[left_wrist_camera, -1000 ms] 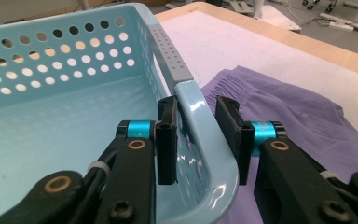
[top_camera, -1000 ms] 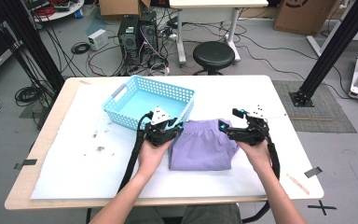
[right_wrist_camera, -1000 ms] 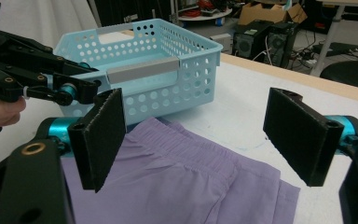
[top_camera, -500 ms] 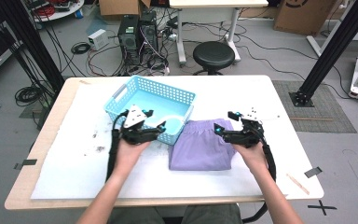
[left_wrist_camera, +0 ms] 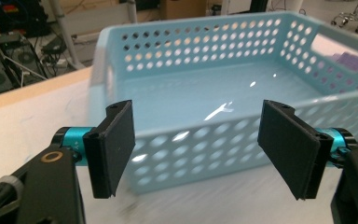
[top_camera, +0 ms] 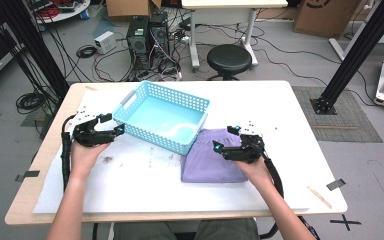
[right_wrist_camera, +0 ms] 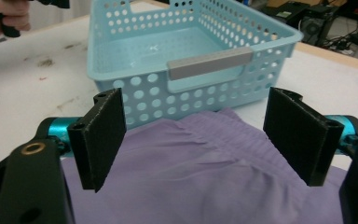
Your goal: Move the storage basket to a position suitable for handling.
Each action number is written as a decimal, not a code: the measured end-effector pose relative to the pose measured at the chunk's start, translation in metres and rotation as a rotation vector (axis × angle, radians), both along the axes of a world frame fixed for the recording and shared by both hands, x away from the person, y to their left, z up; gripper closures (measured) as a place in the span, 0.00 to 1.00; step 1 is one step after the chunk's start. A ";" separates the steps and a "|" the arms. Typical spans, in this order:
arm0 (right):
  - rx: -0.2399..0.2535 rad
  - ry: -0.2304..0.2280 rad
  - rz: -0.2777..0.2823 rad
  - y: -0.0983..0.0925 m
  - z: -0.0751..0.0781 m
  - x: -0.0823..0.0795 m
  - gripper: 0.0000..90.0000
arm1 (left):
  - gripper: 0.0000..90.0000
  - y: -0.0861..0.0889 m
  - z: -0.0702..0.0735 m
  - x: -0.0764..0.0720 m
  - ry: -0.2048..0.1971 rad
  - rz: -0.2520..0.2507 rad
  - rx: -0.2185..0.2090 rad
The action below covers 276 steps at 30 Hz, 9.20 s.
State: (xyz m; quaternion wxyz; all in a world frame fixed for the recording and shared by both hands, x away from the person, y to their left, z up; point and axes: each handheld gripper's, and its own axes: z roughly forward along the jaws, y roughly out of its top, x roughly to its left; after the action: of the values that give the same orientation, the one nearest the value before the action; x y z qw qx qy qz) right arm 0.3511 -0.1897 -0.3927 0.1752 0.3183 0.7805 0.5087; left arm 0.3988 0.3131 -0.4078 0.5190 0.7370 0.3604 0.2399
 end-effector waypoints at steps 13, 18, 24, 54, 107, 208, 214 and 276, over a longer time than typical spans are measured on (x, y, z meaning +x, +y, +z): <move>-0.078 0.070 0.051 0.051 -0.023 0.005 0.24 | 0.30 0.025 -0.031 0.037 0.046 -0.055 -0.063; -0.106 0.101 0.057 0.073 -0.027 0.013 0.24 | 0.30 0.025 -0.037 0.042 0.037 -0.066 -0.071; -0.128 0.106 0.038 0.088 -0.029 0.017 0.24 | 0.28 0.022 -0.035 0.050 0.100 -0.101 -0.036; -0.123 0.064 0.008 0.088 -0.006 0.042 0.26 | 0.49 0.013 -0.023 0.049 0.048 -0.162 -0.028; -0.177 0.111 -0.154 -0.065 -0.003 0.087 0.50 | 0.45 -0.152 -0.005 0.039 0.049 -0.184 0.041; -0.191 0.287 -0.237 -0.053 -0.056 -0.072 0.59 | 0.53 -0.217 -0.043 -0.107 0.301 -0.160 0.152; -0.191 0.287 -0.229 -0.053 -0.057 -0.071 0.57 | 0.51 -0.222 -0.042 -0.112 0.307 -0.106 0.171; -0.192 0.294 -0.107 -0.070 -0.054 -0.144 0.97 | 0.94 -0.226 -0.038 -0.162 0.370 -0.339 0.125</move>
State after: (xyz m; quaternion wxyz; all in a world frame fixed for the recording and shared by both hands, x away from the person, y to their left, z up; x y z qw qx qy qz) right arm 0.2075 -0.2594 -0.4467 0.1157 0.4121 0.8246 0.3699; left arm 0.2369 0.0868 -0.4460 0.4304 0.8488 0.3053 0.0322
